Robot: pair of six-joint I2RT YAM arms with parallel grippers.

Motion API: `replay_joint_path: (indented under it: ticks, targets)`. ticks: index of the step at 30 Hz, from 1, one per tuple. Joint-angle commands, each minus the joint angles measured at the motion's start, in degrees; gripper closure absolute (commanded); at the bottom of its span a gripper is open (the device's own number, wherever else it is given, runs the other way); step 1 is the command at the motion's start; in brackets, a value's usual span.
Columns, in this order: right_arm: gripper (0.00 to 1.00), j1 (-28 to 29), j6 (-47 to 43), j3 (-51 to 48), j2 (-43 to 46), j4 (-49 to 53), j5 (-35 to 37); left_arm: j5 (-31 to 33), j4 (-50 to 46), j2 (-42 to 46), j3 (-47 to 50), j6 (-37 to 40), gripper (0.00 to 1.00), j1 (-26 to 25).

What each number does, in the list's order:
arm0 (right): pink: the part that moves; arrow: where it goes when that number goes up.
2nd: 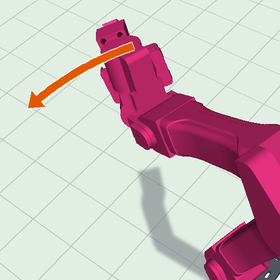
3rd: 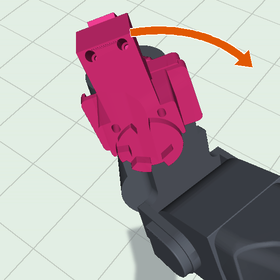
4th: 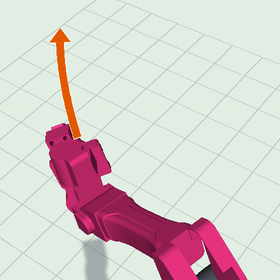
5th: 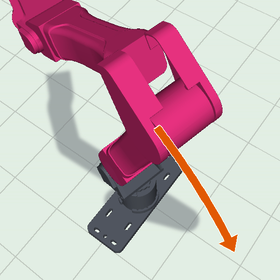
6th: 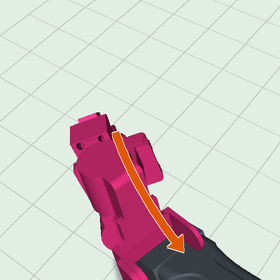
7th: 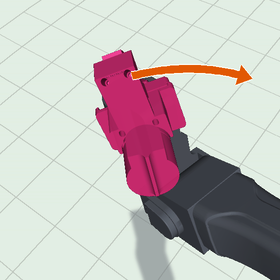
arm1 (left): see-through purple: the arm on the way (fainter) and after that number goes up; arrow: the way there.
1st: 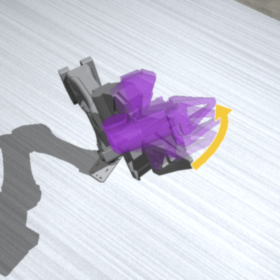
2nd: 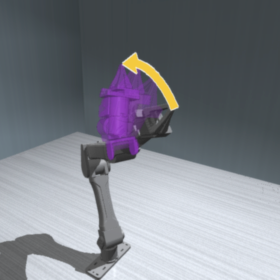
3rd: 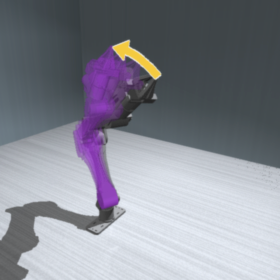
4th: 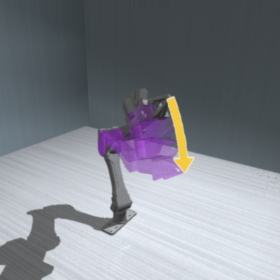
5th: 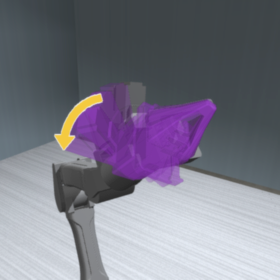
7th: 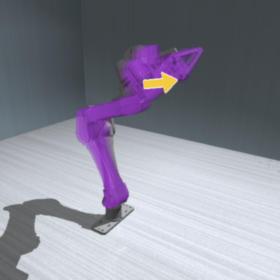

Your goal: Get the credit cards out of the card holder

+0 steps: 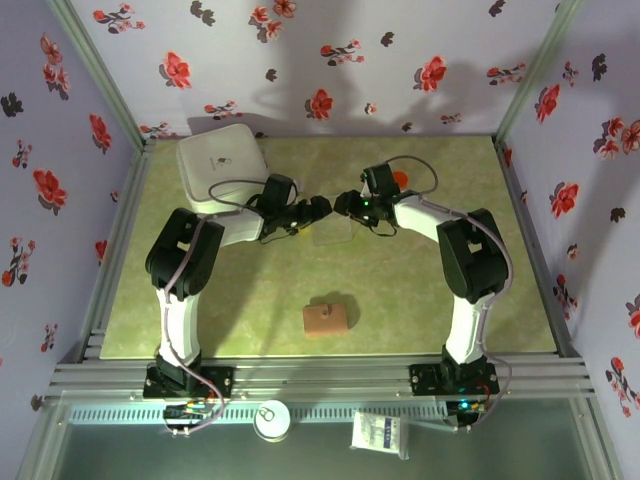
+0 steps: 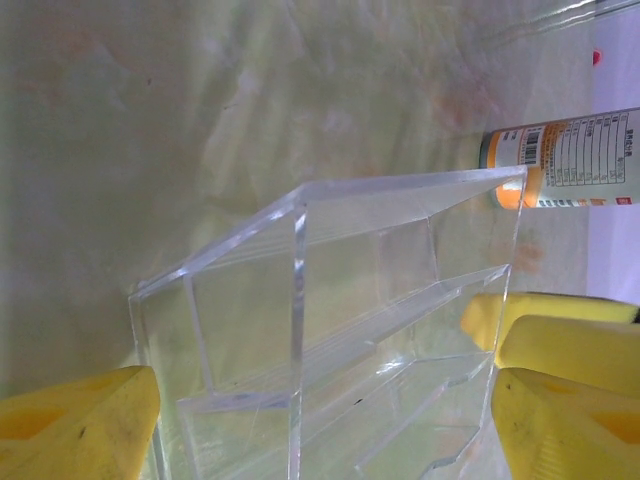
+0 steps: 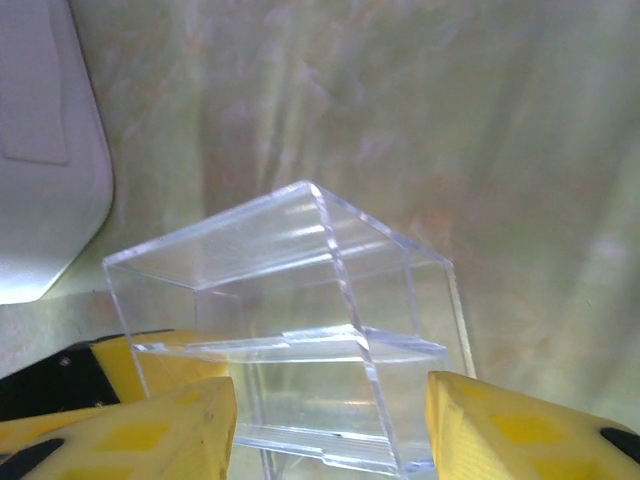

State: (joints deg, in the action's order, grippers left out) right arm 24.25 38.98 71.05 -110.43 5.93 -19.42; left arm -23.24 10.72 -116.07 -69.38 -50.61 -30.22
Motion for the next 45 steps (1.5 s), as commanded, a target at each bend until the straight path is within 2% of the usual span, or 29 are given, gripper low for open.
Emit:
replay_joint_path:
  ticks: [1,7,15,45]
  targets:
    - [0.47,0.01,-0.9,-1.85,-0.09,1.09,-0.51,-1.32,1.43,1.15,-0.25,1.39,0.14,0.59]
    - [0.47,0.04,-0.39,-2.84,2.03,0.39,-1.06,-1.45,2.35,1.87,0.65,1.21,0.13,1.17]
    - [0.52,0.2,0.29,-2.9,3.25,0.17,-2.72,-2.08,2.9,1.92,0.31,1.05,0.14,1.65]
    - [0.6,1.27,0.18,-3.9,3.54,1.23,-2.84,-3.01,3.52,0.53,-1.81,0.15,0.16,1.74]
